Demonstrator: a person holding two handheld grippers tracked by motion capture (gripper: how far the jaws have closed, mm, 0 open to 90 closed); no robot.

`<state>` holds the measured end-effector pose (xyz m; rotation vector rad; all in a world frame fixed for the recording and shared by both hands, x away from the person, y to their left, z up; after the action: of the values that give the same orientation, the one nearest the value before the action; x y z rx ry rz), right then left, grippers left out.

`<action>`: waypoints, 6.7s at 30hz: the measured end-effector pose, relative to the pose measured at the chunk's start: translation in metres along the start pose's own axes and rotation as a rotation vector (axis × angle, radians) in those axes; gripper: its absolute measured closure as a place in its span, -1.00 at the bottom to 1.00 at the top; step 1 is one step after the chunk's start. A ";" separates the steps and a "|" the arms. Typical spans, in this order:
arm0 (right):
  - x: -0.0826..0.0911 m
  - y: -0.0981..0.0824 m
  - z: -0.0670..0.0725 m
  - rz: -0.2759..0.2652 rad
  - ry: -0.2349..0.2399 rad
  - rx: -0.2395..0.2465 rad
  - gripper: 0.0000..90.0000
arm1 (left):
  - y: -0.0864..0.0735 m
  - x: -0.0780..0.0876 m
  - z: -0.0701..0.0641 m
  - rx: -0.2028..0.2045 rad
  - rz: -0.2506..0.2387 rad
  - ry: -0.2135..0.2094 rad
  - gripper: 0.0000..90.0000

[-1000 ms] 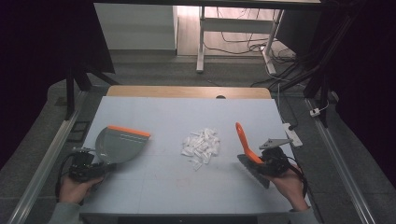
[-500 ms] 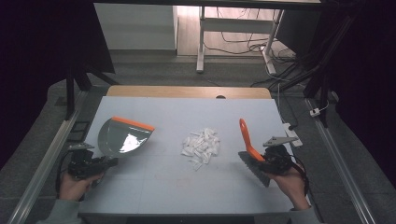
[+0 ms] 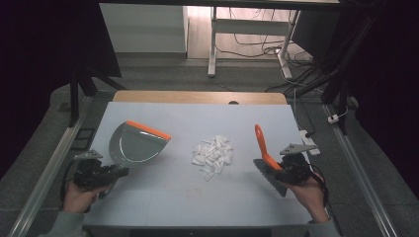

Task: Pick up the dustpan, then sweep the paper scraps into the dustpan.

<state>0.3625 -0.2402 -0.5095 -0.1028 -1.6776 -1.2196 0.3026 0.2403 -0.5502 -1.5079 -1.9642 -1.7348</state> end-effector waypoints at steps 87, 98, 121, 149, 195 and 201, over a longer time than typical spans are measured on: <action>-0.006 0.016 0.006 -0.017 0.014 0.034 0.56 | -0.019 -0.046 -0.127 -0.378 0.260 -0.367 0.36; -0.005 0.021 0.007 -0.026 0.026 0.027 0.57 | -0.024 -0.054 -0.136 -0.430 0.307 -0.367 0.36; -0.019 0.018 0.013 0.004 0.040 0.050 0.57 | -0.032 -0.041 -0.114 -0.380 0.334 -0.253 0.36; -0.018 0.016 0.010 0.003 0.033 0.044 0.57 | -0.042 -0.044 -0.085 -0.289 0.397 -0.219 0.36; -0.147 0.118 -0.028 0.038 -0.075 0.019 0.57 | -0.039 -0.055 -0.081 -0.297 0.405 -0.229 0.36; -0.157 0.121 -0.022 0.051 -0.055 0.026 0.57 | -0.039 -0.055 -0.081 -0.290 0.402 -0.231 0.36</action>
<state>0.5217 -0.1269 -0.5482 -0.1638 -1.7280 -1.1657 0.2627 0.1495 -0.5850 -2.1082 -1.3925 -1.7811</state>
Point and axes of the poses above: each handheld gripper's, and its own axes: x roughly backward along the jaws, y roughly out of its top, z roughly to its left, the point moved 9 cm from there along -x, roughly forward along the jaws, and after that the axes turned 1 degree about -y, right-handed, at the moved point
